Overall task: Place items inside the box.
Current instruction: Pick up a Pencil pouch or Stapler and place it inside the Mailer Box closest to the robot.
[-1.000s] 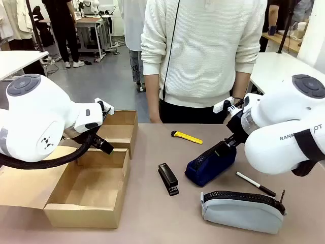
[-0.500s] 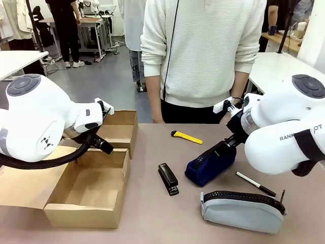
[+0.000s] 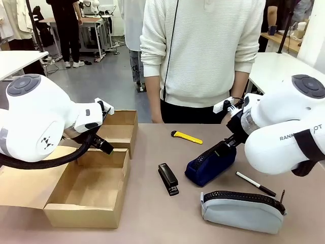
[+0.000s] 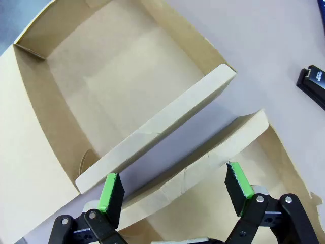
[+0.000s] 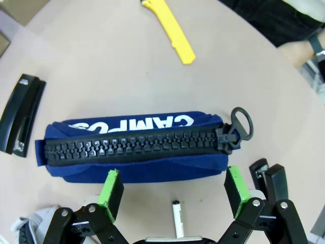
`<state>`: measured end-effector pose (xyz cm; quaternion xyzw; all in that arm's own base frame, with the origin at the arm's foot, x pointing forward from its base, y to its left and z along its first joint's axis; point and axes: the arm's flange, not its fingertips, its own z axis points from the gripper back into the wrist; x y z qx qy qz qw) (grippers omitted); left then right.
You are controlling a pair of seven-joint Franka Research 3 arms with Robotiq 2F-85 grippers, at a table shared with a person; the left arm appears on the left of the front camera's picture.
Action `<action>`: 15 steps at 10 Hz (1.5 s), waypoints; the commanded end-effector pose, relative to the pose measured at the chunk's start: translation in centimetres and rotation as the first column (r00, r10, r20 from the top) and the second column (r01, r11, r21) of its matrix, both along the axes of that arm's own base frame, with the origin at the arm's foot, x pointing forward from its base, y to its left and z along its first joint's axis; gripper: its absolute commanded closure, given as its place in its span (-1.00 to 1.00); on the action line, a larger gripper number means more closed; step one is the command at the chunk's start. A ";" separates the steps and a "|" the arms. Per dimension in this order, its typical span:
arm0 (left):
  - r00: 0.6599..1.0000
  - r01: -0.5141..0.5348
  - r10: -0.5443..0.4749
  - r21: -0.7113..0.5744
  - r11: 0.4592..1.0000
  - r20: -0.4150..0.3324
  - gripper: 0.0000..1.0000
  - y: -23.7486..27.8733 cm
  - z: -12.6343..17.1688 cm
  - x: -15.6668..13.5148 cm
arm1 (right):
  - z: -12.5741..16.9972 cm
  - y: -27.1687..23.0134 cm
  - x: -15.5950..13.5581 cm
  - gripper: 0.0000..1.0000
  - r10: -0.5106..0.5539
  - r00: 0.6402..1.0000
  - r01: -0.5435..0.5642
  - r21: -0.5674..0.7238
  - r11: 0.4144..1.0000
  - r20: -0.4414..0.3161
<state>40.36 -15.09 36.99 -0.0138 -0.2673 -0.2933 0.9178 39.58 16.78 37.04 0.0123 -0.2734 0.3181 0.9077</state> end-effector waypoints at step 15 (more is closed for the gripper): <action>0.896 -0.383 0.310 -0.906 0.178 -0.318 -1.00 31.7 12.0 -20.1 | 12.8 -36.0 -21.8 -1.00 -0.471 0.717 0.608 0.791 0.063 -0.514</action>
